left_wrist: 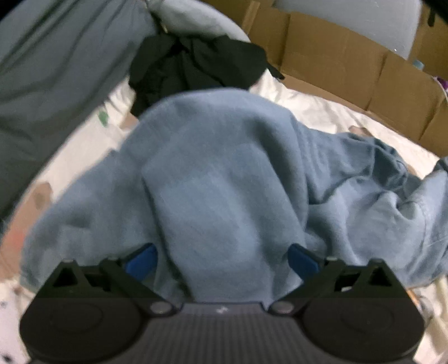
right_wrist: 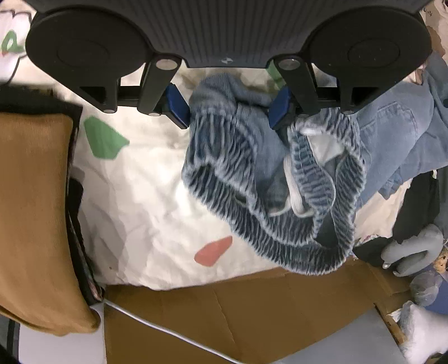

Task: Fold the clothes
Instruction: 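Lift the jeans with both grippers and stretch the legs out across the bed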

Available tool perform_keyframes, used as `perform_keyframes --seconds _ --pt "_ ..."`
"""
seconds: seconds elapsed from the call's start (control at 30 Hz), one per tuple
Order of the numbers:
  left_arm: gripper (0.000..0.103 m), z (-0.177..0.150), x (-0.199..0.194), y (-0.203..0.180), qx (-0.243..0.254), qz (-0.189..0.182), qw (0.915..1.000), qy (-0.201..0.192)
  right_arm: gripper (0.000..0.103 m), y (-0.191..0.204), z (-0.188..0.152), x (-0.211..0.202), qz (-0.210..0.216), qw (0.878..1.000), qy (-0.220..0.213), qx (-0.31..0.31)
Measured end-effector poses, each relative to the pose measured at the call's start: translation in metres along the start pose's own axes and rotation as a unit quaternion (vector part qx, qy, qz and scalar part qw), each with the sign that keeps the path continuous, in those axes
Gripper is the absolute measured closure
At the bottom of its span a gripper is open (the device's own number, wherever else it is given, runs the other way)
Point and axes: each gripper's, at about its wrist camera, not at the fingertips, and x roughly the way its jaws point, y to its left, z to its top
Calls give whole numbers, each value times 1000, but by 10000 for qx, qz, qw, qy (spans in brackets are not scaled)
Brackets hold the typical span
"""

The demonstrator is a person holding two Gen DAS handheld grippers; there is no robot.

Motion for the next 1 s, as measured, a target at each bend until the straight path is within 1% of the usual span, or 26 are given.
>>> perform_keyframes --seconds 0.07,0.1,0.17,0.37,0.4,0.5,0.57,0.63,0.67,0.7,0.73,0.9,1.0 --pt "2 -2 3 -2 -9 -192 9998 100 34 0 -5 1 -19 10000 54 -32" --pt "2 -3 5 -3 33 -214 9997 129 34 0 -8 1 -27 10000 81 -43" --pt "2 -5 9 -1 89 -202 9997 66 33 0 -11 4 -36 9999 140 -39" --pt "2 -1 18 0 -103 -382 9992 -3 34 2 -19 15 10 9993 361 -54" --pt "6 0 19 2 -178 -463 9988 -24 34 3 -19 17 17 9993 373 -82" --pt "44 7 23 4 -332 -654 9973 -15 34 4 -18 20 21 9993 362 -120" --pt "52 12 25 3 -351 -728 9967 67 34 3 -17 21 -2 9993 355 -90" --pt "66 13 19 -1 -321 -878 9956 113 34 0 -17 23 -20 9993 360 -32" --pt "70 14 16 -2 -306 -953 9949 136 34 -2 -17 23 -23 9993 364 -2" --pt "76 14 13 -4 -291 -1028 9942 159 34 -3 -18 23 -21 9993 366 27" --pt "79 15 10 -6 -277 -1103 9934 182 34 -5 -18 22 -18 9993 369 54" --pt "87 18 -5 -16 -191 -1487 9883 297 34 -7 -18 19 21 9993 358 80" --pt "90 20 -18 -42 63 -1917 9807 389 34 -6 -15 14 60 9995 317 58"
